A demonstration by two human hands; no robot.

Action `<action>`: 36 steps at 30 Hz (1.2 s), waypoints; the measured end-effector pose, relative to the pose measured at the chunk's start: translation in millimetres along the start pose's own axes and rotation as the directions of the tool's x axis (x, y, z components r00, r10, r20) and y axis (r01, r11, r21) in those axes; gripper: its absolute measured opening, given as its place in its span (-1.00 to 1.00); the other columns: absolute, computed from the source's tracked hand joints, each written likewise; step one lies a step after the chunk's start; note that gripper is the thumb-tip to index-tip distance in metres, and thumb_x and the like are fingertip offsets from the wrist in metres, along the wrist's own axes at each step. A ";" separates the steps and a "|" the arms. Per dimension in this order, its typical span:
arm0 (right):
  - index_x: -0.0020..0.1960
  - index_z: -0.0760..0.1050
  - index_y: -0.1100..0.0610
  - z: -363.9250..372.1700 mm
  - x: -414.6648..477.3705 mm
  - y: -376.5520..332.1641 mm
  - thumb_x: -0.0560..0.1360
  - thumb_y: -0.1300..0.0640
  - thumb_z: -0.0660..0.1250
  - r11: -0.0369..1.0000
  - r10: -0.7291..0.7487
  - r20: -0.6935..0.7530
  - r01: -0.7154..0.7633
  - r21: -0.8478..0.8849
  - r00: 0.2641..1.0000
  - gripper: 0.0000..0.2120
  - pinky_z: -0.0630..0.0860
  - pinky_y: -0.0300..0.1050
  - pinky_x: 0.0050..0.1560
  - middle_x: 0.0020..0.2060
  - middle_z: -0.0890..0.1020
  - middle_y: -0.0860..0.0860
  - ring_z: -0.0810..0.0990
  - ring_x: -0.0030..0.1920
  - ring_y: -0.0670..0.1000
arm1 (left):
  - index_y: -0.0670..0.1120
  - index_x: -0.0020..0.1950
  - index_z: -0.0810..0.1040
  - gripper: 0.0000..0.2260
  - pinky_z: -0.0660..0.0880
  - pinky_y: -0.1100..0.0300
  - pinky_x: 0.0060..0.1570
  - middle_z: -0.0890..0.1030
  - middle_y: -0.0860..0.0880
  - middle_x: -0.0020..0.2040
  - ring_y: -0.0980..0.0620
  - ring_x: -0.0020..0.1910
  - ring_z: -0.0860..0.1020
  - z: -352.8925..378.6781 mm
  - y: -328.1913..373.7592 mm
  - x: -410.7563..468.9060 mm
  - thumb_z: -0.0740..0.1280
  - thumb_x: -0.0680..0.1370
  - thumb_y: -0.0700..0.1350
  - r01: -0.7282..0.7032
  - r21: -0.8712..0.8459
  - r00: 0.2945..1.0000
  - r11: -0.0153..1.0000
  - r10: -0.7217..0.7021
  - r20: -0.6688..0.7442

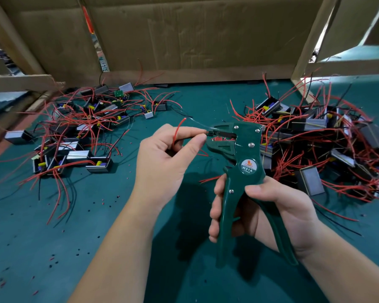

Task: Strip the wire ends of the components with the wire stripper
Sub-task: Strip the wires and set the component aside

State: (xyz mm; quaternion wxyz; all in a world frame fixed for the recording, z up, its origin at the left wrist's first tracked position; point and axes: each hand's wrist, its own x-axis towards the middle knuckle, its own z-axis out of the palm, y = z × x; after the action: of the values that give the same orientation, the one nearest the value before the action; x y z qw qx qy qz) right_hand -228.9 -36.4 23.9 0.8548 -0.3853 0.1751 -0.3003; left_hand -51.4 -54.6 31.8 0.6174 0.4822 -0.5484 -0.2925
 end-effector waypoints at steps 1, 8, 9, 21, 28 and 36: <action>0.00 0.56 0.29 0.1 0.0 -0.4 0.22 0.06 0.54 1.000 0.003 -0.001 -0.003 -0.001 1.000 -0.55 0.54 0.24 -0.12 -0.20 0.59 0.33 0.61 -0.23 0.30 | 0.13 -0.16 0.67 -0.91 0.30 0.18 -0.31 0.44 -0.36 -0.24 0.01 -0.35 0.33 -0.6 0.6 0.0 0.42 0.43 -0.08 -0.017 0.021 1.000 1.000 0.017 0.010; -0.05 0.57 0.28 0.4 0.1 -0.7 0.18 0.02 0.58 1.000 -0.004 -0.067 0.002 -0.019 0.998 -0.53 0.57 0.21 -0.16 -0.24 0.58 0.32 0.61 -0.26 0.29 | 0.13 0.01 0.60 -0.83 0.37 0.21 -0.20 0.47 -0.20 -0.24 0.00 -0.27 0.44 -2.8 -0.6 -2.5 0.31 0.54 -0.14 -0.168 0.223 0.984 0.960 0.151 0.093; -0.06 0.56 0.28 0.4 0.1 -0.4 0.19 0.00 0.57 1.000 -0.005 -0.078 0.003 -0.028 0.997 -0.53 0.57 0.21 -0.17 -0.25 0.58 0.32 0.61 -0.27 0.29 | 0.11 0.01 0.60 -0.84 0.37 0.24 -0.21 0.47 -0.17 -0.25 0.05 -0.27 0.44 -2.5 -1.3 -2.7 0.31 0.54 -0.14 -0.172 0.228 0.983 0.958 0.154 0.095; -0.25 0.55 0.18 5.8 1.8 3.2 0.31 -0.19 0.33 0.997 0.018 -0.280 -0.040 -0.072 0.960 -0.59 0.55 0.06 -0.37 -0.40 0.53 0.23 0.57 -0.44 0.20 | 0.06 0.08 0.40 -0.89 0.42 0.26 -0.21 0.39 0.05 -0.25 -0.04 -0.29 0.41 4.2 3.1 -7.1 0.14 0.60 -0.03 -0.049 0.047 0.992 0.998 0.043 0.118; -0.36 0.46 0.16 8.2 2.3 5.3 0.24 -0.17 0.40 0.999 0.023 -0.343 -0.035 -0.029 0.939 -0.61 0.49 -0.05 -0.47 -0.50 0.44 0.16 0.46 -0.58 0.12 | -0.10 -0.18 0.33 -0.72 0.35 0.33 -0.22 0.37 -0.15 -0.27 -0.12 -0.25 0.37 2.4 -0.4 -8.5 0.04 0.65 0.00 -0.081 0.085 0.959 0.993 0.055 0.277; -0.15 0.53 0.25 -1.9 5.0 -4.7 0.34 -0.09 0.24 0.990 -0.057 -0.324 0.096 0.103 0.944 -0.61 0.61 0.20 -0.23 -0.31 0.56 0.25 0.60 -0.33 0.25 | 0.14 -0.24 0.48 -0.81 0.34 0.33 -0.13 0.43 -0.10 -0.22 0.12 -0.19 0.40 -6.7 -5.8 -0.7 0.22 0.57 -0.03 -0.182 0.287 0.963 0.941 0.111 0.247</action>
State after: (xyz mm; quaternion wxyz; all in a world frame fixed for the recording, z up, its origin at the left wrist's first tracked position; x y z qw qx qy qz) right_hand -227.9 -43.2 25.9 0.8238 -0.2871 0.2786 -0.4017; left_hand -44.1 -54.2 26.6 0.4884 0.4932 -0.6885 -0.2101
